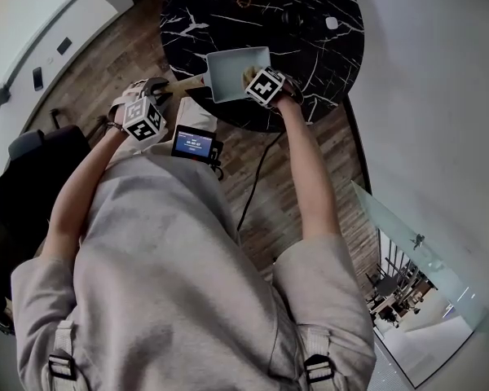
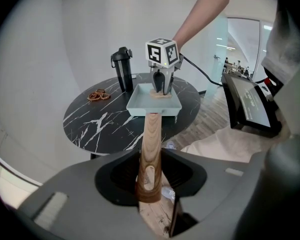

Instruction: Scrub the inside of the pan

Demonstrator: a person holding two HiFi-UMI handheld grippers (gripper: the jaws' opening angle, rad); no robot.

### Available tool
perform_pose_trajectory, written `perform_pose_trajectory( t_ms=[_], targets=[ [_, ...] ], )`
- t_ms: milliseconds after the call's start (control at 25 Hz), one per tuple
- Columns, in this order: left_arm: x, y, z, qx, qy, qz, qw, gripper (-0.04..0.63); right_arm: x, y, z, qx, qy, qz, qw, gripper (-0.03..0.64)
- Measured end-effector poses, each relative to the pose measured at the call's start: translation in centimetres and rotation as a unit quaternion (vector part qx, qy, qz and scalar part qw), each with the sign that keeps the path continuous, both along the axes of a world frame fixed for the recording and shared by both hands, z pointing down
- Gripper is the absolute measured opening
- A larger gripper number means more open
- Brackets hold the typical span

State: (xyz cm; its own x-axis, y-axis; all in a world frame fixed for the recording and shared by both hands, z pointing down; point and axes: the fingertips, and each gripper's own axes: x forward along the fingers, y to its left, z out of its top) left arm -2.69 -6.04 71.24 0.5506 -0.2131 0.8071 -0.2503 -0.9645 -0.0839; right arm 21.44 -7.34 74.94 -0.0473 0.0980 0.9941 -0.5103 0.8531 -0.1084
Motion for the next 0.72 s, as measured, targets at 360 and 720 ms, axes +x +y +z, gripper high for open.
perform_pose_trajectory(
  t_ms=[360,720],
  targets=[
    [0.0,0.1,-0.1,-0.005,0.005,0.003,1.0000,0.133,-2.6,1.2,0.1,0.000,-0.033,0.024,0.999,0.111],
    [0.1,0.3,0.0,-0.012,0.010,0.004,0.9999,0.137,-8.1,2.0,0.3,-0.008,-0.076,0.015,0.997,0.092]
  ],
)
